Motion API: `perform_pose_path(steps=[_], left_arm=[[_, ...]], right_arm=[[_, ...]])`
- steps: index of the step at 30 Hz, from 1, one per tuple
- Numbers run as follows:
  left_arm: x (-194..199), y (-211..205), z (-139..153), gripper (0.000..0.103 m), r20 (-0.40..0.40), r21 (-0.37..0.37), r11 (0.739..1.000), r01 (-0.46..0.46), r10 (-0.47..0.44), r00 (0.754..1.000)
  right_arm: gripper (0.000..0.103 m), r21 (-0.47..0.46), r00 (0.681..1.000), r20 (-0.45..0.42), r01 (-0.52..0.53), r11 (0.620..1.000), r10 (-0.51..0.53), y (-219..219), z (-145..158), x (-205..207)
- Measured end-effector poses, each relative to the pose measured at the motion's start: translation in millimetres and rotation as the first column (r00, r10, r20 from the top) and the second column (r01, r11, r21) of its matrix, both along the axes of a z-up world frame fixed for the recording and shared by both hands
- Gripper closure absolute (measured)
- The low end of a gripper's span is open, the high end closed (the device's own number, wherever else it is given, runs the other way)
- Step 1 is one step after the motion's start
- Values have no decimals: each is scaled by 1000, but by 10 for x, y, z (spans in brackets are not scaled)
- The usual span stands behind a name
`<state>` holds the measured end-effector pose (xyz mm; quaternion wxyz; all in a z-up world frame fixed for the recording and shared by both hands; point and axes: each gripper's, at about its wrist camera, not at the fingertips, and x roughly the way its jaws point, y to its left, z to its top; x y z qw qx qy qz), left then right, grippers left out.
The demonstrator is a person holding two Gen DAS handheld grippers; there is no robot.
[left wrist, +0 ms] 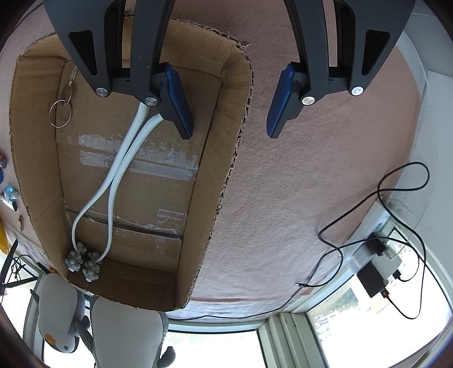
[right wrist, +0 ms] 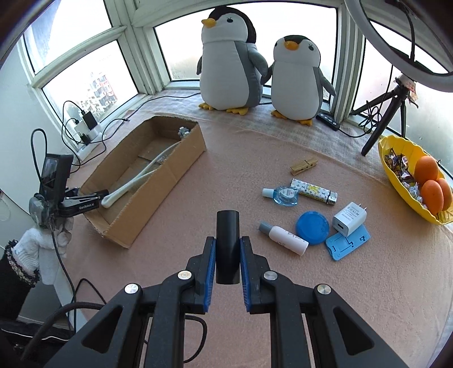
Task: Organize rigid objects
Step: 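Lift the black tube and carry it toward the box with the right gripper, then lower the black tube into the box and open the right gripper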
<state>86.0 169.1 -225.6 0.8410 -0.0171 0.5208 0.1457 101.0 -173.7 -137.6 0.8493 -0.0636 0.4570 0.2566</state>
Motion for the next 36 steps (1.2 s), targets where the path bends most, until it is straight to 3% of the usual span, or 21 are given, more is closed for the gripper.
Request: perform_pose_path(steps=[7,20,36], left_arm=[[15,42,-14,50,4,-14,999,40,-40,999],[21,58,-27,50,29,-24,998,65,-65,997],[19,53,-40,50,37,-21,998,66,-66,997]], right_arm=[[88,43,999,12,-33,999,32,500,167,-88],[88,48,988,-7,-153,987,154,1583,-6,-41],[88,55,978,-44,-202,978,204,2027,-280,-6]])
